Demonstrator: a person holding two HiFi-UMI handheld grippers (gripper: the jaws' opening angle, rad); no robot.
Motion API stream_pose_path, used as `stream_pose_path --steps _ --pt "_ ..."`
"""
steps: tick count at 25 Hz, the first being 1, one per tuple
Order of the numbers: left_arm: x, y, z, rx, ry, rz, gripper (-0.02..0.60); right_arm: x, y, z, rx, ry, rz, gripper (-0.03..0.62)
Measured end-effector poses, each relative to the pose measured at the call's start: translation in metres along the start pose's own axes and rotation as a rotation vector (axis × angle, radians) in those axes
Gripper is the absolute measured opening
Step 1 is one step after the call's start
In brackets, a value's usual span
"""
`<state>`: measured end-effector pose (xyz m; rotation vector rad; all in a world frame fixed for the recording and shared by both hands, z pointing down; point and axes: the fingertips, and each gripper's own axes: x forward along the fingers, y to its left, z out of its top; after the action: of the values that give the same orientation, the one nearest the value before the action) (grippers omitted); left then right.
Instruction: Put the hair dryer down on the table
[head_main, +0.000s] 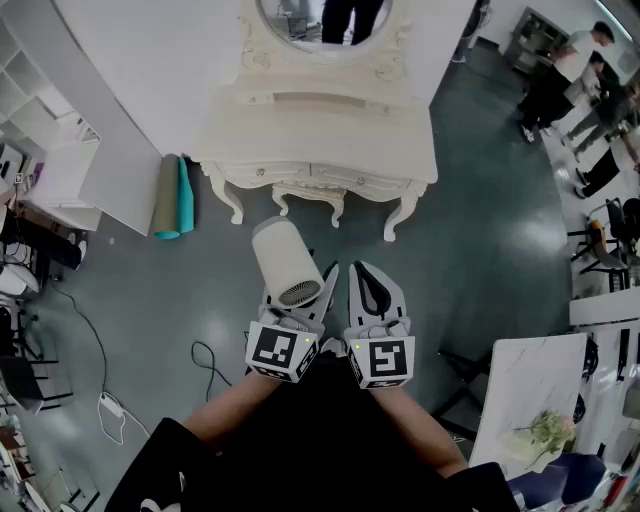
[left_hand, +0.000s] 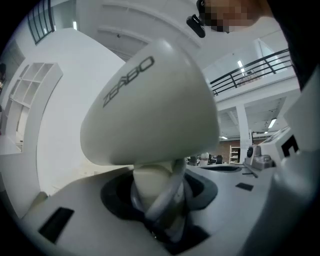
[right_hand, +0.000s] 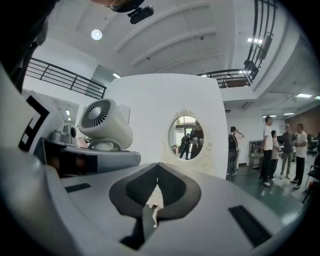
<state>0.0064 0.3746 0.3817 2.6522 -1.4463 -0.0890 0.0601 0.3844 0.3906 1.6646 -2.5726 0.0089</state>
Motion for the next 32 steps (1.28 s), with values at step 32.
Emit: stream_pose_path --steps 32 --pt "0.018 0.017 -0.01 0.042 0.039 0.072 0.183 -0.012 -0.067 -0.026 0.048 -0.009 -0.026 0.02"
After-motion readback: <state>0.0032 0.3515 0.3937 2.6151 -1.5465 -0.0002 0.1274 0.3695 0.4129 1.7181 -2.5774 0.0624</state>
